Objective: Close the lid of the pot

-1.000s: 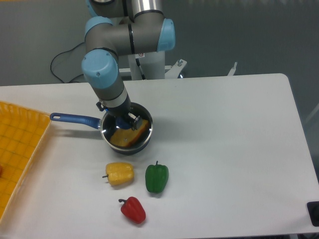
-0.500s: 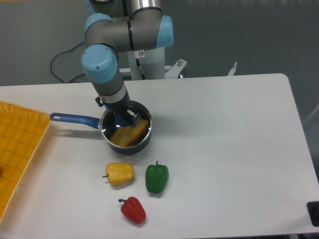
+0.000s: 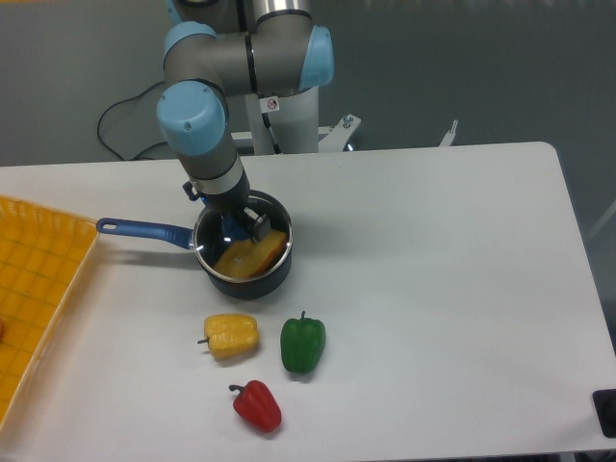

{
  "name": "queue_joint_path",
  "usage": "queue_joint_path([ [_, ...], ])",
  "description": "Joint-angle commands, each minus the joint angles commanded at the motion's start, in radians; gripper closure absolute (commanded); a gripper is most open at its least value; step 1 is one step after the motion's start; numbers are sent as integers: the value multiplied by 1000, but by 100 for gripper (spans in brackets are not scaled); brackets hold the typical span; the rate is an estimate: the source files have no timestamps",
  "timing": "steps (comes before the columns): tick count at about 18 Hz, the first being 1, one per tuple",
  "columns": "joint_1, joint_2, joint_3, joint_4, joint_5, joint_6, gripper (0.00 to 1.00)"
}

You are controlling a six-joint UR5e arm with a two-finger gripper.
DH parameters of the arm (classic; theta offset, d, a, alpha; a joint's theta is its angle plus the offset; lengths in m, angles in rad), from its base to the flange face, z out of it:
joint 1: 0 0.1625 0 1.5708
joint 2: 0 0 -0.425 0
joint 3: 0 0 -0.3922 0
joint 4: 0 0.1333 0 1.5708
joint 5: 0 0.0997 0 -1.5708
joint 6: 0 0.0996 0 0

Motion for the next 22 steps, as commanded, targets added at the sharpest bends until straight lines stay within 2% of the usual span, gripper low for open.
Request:
queue_joint_path([
  [22, -9, -11, -11, 17, 9, 5, 52],
])
